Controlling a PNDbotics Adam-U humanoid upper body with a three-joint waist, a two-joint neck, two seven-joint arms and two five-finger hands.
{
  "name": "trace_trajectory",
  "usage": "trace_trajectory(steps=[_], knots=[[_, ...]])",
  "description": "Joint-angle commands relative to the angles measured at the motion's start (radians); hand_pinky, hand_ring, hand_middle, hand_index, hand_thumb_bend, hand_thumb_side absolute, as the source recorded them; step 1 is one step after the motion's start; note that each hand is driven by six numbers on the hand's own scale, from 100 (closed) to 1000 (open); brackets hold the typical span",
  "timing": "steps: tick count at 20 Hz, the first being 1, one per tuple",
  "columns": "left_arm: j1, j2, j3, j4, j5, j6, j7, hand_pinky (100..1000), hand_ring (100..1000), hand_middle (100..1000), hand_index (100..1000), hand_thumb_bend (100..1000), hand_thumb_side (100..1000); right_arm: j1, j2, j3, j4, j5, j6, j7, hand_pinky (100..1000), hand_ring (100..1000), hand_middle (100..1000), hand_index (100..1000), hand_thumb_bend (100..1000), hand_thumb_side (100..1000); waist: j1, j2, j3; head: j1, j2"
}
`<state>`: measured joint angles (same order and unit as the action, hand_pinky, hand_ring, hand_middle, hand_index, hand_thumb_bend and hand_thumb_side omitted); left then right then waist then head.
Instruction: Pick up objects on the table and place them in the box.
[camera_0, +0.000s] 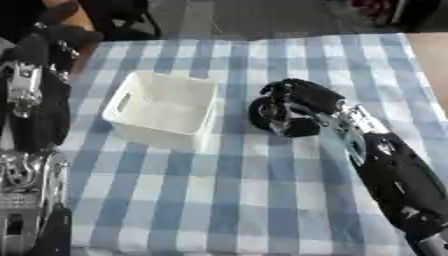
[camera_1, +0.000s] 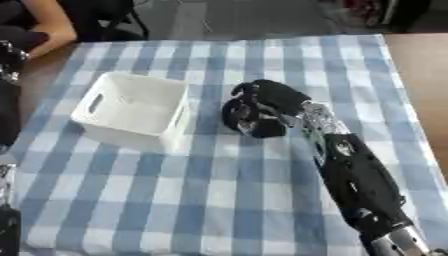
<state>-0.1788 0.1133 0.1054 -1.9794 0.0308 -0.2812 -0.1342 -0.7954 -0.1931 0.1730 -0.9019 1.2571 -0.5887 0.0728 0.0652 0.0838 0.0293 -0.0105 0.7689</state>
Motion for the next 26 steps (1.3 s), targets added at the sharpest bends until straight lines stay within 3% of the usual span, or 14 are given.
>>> trace_trajectory(steps=[1,26], knots=[[-0.013,0.005,-0.001,-0.021,-0.003,-0.003,0.0,859,691,870,727,100,887,-0.008,0.002,-0.005,-0.003,0.007,-0.004,-0.004,888,772,838,731,100,855,0.0,-0.009,0.0,-0.009,0.001],[-0.019,0.0,-0.004,-0.021,0.001,-0.004,-0.003,860,692,872,726,100,886,-0.034,-0.023,-0.03,0.045,0.037,-0.001,-0.027,889,786,855,739,100,907,0.005,-0.003,0.009,-0.022,-0.006]])
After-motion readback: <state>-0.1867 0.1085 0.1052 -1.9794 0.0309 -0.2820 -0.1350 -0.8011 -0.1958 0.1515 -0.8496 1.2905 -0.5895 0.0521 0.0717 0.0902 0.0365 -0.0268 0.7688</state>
